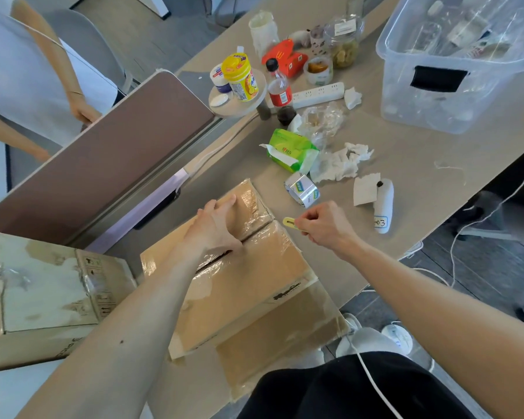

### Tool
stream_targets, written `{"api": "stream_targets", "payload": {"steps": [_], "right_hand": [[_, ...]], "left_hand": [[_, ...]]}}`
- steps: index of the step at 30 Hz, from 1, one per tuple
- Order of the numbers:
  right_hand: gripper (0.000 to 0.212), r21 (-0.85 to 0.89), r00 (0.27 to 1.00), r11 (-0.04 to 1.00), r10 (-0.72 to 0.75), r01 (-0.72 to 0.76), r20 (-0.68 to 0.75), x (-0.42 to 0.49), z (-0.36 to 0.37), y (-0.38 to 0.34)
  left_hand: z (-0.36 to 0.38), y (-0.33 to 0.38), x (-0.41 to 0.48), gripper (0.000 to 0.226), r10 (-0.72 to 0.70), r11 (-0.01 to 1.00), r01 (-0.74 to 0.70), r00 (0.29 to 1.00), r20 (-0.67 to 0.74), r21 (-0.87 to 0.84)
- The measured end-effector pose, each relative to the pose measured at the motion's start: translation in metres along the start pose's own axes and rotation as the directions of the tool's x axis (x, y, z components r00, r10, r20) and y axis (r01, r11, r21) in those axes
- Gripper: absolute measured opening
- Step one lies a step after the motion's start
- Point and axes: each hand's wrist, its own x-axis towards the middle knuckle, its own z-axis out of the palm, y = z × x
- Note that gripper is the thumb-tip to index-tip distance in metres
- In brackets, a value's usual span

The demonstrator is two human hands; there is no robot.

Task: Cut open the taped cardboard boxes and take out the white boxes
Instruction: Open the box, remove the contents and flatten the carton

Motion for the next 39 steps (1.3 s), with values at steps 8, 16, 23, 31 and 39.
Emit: {"api": "stream_targets", "payload": {"steps": [8,16,23,31,39], "right_hand": [[0.024,-0.016,1.000,1.000,-0.004,0.003,-0.008,0.001,-0.003,0.000],[0.019,0.069,0.998,0.997,0.017,-0.022,0.066,0.000,-0.001,0.006],[0.025,0.053,0.999,0.998,-0.022,0.024,-0.037,0.001,0.002,0.004],[0.028,0.017,0.998,1.000,-0.025,0.025,-0.052,-0.003,0.004,0.006],[0.021,0.059,1.000,0.998,0.010,-0.009,-0.019,-0.002,0.004,0.010]], "left_hand": [[-0.009,-0.004,0.002,0.116,0.035,0.999,-0.035,0.999,0.021,-0.016],[-0.009,-0.009,0.009,0.113,0.060,0.998,-0.063,0.995,0.077,0.029],[-0.012,-0.015,0.017,0.115,0.063,0.996,-0.071,0.989,0.136,0.055],[-0.015,-0.018,0.020,0.116,0.065,0.993,-0.080,0.984,0.163,0.086],[-0.014,-0.017,0.018,0.117,0.077,0.992,-0.090,0.985,0.152,0.083]]}}
